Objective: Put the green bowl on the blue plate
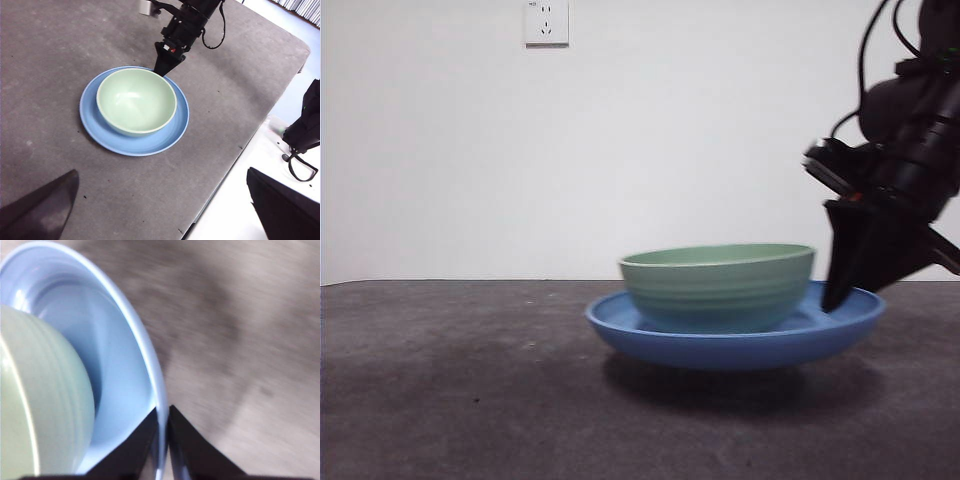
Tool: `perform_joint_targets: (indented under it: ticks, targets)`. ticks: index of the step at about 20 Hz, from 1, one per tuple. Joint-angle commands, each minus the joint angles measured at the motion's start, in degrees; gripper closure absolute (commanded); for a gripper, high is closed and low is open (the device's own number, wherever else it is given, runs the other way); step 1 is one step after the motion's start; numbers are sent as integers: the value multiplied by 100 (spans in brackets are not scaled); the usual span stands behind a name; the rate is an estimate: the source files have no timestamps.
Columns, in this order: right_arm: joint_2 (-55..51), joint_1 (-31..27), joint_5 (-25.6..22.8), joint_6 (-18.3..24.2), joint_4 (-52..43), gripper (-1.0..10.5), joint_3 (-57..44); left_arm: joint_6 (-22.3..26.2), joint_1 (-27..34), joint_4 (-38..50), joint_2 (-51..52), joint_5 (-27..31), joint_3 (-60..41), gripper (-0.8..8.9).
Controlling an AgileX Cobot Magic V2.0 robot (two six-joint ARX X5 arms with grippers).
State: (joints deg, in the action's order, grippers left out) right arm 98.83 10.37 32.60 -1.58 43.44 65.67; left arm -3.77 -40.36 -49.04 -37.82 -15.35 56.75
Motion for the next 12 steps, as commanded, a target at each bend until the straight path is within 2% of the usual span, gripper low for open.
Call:
perform_joint_targets:
  ticks: [1, 7, 12]
  targets:
    - [66, 302, 107, -358, -170, 935, 225, 52, -37, 66, -22, -9, 57, 215]
    - [90, 1080, 107, -1126, -944, 935, 267, 52, -37, 66, -22, -11, 57, 215]
    - [94, 1467, 107, -1539, -1416, 935, 267, 52, -37, 66, -22, -11, 57, 215]
